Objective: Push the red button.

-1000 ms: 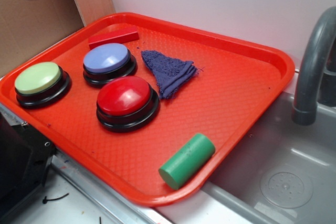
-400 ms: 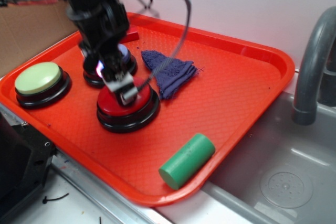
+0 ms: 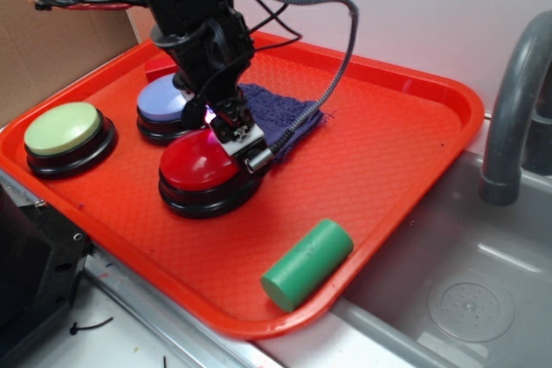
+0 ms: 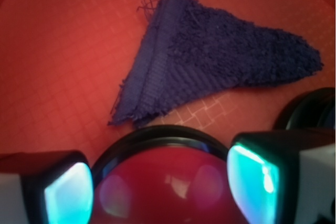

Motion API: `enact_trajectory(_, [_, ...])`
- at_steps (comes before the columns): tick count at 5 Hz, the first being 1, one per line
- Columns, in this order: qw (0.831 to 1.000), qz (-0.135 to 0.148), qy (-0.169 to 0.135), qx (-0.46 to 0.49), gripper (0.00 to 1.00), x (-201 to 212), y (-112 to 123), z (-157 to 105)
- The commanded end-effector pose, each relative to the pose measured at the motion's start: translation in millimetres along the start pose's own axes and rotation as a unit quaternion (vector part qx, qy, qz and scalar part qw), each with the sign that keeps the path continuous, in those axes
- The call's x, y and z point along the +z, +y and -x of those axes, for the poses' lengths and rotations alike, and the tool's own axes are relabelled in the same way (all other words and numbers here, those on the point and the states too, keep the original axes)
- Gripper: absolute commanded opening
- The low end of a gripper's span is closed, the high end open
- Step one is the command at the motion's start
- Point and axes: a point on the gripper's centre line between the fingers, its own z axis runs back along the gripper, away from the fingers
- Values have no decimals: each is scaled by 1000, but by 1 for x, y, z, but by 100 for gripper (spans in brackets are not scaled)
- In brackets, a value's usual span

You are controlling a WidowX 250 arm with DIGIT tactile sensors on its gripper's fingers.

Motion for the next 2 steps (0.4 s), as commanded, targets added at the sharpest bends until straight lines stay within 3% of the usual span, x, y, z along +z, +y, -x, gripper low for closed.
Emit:
enact_trajectory(1, [999, 13, 1, 39, 100, 62, 10, 6])
enact_trajectory(2, [998, 24, -1, 59, 100, 77, 16, 6])
